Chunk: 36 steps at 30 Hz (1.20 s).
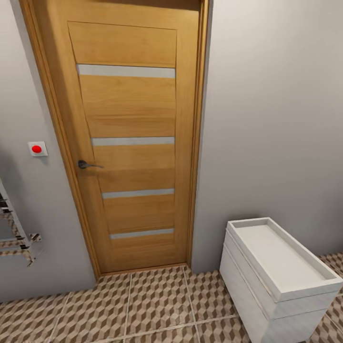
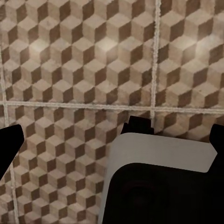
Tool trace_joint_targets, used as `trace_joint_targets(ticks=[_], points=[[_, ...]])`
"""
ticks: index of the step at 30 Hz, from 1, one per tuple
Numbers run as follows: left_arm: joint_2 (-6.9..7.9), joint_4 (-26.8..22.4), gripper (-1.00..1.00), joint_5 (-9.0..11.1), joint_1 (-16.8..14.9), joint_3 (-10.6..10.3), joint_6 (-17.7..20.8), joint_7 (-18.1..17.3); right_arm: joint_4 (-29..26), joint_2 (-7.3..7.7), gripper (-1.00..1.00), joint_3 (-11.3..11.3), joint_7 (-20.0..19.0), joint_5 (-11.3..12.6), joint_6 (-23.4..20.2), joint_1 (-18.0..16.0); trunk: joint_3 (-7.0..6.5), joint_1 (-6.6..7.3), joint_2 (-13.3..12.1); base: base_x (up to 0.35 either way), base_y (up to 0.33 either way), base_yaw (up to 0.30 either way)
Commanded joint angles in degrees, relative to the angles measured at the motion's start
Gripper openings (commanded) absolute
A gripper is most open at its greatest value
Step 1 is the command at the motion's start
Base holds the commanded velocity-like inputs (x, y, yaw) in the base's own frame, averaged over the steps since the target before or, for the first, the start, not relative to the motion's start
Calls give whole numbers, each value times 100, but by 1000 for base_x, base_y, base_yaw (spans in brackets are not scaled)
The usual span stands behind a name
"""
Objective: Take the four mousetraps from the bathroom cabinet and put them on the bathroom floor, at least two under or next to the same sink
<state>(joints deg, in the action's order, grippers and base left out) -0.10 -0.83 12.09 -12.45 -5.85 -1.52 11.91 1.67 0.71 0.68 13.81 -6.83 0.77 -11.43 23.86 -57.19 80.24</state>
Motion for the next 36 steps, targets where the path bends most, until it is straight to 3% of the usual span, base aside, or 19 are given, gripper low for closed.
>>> trace_joint_targets(ticks=[1, 36], points=[[-1, 4, 100, 56, -4, -48, -16, 13, 17, 0, 100, 3, 21, -54, 9, -8, 6, 0, 4, 0, 0, 224], [0, 4, 100, 56, -5, -51, -17, 13, 17, -14, 100, -11, 17, -48, 11, -8, 6, 0, 4, 0, 0, 285]])
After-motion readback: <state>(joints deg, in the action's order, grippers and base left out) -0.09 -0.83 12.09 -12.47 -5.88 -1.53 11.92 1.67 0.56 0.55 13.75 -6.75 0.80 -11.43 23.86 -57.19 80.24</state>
